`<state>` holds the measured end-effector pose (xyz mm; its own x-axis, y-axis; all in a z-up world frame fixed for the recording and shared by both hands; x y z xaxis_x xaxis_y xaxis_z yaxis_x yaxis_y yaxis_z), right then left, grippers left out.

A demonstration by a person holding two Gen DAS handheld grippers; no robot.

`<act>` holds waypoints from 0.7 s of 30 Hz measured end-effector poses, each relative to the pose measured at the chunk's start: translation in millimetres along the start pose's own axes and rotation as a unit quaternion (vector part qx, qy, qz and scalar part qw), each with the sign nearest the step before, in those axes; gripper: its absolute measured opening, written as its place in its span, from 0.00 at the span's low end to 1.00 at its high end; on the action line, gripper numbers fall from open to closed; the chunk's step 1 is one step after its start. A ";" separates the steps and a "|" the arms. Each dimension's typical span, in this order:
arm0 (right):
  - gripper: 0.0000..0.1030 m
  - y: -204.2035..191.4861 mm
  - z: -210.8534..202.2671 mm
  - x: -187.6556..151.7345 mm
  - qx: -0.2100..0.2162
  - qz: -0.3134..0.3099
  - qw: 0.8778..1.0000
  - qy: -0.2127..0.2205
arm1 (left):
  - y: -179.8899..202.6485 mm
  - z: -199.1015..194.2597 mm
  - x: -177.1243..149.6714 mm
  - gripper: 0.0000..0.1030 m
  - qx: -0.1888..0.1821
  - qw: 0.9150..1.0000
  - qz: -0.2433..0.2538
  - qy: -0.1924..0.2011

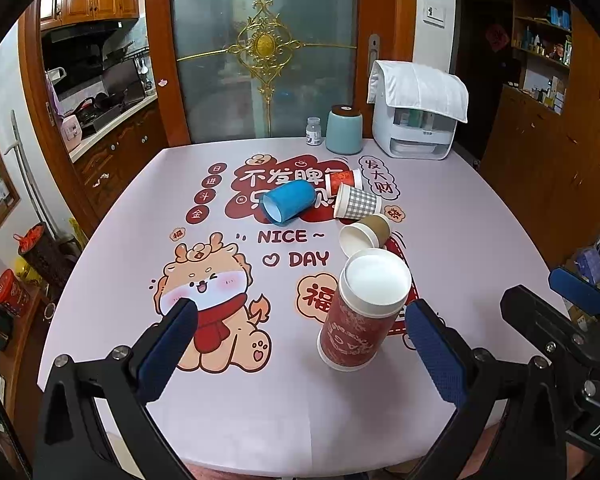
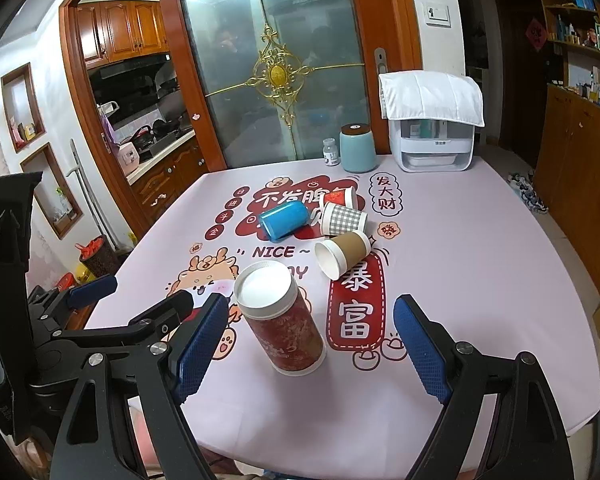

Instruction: Flip cup upside down

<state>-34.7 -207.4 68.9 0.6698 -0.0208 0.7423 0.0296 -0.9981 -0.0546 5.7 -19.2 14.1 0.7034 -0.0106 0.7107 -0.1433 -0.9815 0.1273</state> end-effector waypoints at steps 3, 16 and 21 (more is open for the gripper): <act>0.84 -0.4 2.2 0.5 0.001 0.000 1.000 0.000 | 0.0 -0.5 0.0 0.99 0.000 1.000 0.000 0.000; 0.84 -1.5 5.0 0.7 0.003 0.001 1.000 -0.003 | -1.8 -0.2 0.0 0.99 0.004 1.000 -0.001 0.001; 0.84 -3.2 7.7 2.0 0.004 0.001 1.000 -0.003 | -1.7 -0.4 0.3 0.99 0.004 1.000 0.000 0.002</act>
<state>-27.8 -203.7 65.5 0.6749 -0.0226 0.7375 0.0343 -0.9975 -0.0620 5.8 -17.5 14.4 0.7015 -0.0091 0.7127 -0.1367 -0.9831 0.1219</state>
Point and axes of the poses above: each gripper's, at about its wrist camera, not at the fingertips, and z roughly the way its jaws point, y to its right, x to its top, the point moved 5 cm from there along z, roughly the way its jaws point, and after that the axes turned 10 degrees about -x, right-handed, at the moved point
